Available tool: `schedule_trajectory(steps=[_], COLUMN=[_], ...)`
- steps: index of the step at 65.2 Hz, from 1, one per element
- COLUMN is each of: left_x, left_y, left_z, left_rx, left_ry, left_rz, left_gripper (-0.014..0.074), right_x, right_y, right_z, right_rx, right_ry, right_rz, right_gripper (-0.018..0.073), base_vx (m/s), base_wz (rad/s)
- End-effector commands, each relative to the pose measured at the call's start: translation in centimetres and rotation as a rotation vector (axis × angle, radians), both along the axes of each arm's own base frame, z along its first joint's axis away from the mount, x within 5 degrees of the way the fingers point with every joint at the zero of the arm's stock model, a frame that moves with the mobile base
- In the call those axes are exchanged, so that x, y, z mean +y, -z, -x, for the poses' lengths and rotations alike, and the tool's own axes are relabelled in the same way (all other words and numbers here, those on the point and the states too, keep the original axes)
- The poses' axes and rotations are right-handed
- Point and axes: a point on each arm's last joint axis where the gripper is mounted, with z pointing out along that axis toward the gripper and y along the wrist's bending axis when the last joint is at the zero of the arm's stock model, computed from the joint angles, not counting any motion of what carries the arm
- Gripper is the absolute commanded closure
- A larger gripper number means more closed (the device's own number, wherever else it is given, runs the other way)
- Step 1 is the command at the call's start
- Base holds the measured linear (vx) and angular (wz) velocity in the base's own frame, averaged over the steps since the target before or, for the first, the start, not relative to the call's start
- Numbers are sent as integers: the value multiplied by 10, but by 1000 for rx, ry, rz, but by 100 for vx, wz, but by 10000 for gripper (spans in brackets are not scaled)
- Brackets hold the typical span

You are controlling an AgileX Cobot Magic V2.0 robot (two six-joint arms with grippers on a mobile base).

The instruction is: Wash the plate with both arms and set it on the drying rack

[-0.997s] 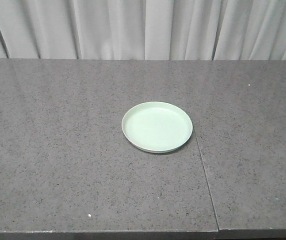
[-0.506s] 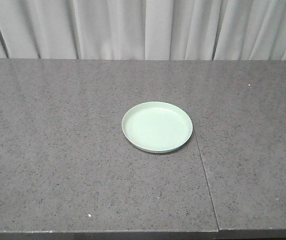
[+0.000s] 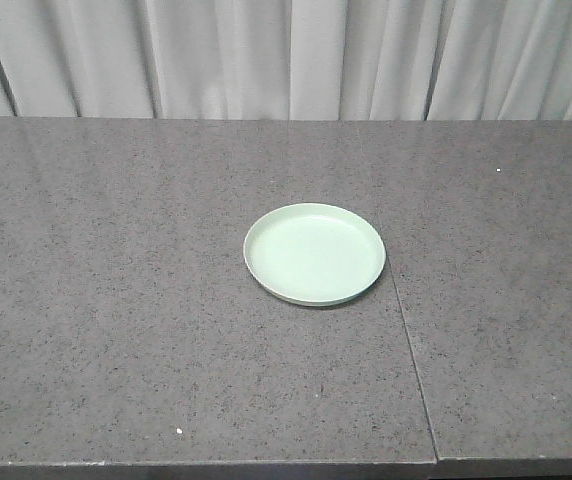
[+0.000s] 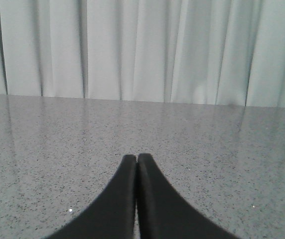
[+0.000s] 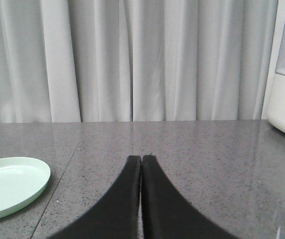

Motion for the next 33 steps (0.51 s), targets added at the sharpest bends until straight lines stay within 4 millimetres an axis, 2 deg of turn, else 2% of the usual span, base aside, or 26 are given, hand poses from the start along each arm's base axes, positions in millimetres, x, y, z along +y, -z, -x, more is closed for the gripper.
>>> schedule_trajectory(steps=[1, 12, 20, 33], left_x=[0, 0, 0, 0], left_y=[-15, -15, -15, -15], left_z=[3, 3, 3, 3], left_rx=[-109, -109, -109, -109], left_ry=[7, 7, 7, 7], left_rz=[3, 3, 3, 3], left_gripper=[603, 603, 603, 603], right_x=[-1, -2, 0, 5], right_y=[-34, -61, -63, -64], right_z=[-4, -22, -34, -59], right_rx=[1, 159, 294, 490], right_ry=[13, 11, -15, -96], right_rz=[53, 23, -45, 38], right_gripper=[561, 561, 561, 560], base_vx=[0, 0, 0, 0], base_wz=[0, 0, 0, 0])
